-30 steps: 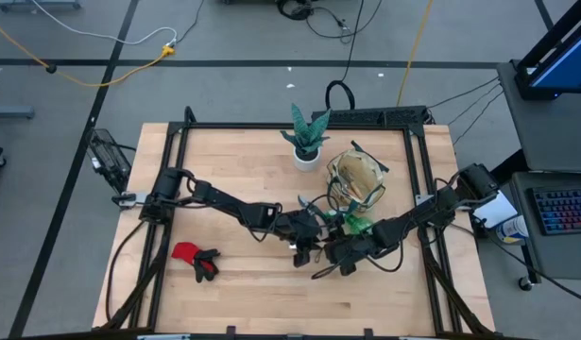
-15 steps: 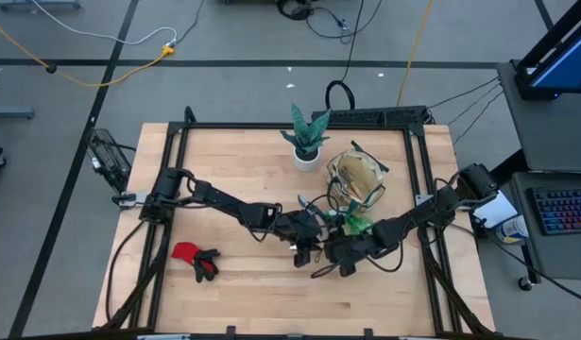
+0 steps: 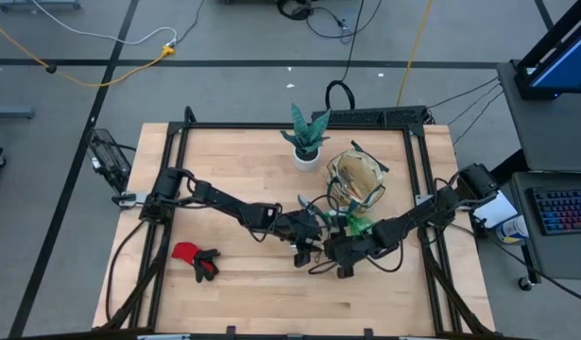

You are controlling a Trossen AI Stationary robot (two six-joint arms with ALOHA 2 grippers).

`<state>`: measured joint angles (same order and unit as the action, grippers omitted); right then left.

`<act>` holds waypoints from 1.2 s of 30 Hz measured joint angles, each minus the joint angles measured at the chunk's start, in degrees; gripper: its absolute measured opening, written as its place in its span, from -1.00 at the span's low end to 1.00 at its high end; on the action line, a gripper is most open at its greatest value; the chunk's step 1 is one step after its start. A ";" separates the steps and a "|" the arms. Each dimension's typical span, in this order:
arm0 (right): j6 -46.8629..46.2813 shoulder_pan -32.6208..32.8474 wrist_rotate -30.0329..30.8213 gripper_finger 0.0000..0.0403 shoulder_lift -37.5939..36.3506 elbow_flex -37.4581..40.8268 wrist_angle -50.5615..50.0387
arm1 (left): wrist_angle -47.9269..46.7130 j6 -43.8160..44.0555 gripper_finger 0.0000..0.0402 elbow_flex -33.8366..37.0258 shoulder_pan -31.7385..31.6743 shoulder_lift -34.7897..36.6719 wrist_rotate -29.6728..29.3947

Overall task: Pick & Place Garden tools in Gardening bag
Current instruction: Put the brown trowel into the gardening bag

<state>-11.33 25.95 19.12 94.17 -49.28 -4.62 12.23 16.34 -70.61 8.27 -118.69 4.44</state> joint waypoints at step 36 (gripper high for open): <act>-10.49 0.27 4.27 -0.70 -15.75 -0.02 -6.40 | -23.21 -7.59 -0.24 -0.02 -1.77 22.40 -19.73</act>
<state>-21.82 26.22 23.39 78.42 -49.30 -11.02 -10.98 8.75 -70.63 6.50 -96.29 -15.29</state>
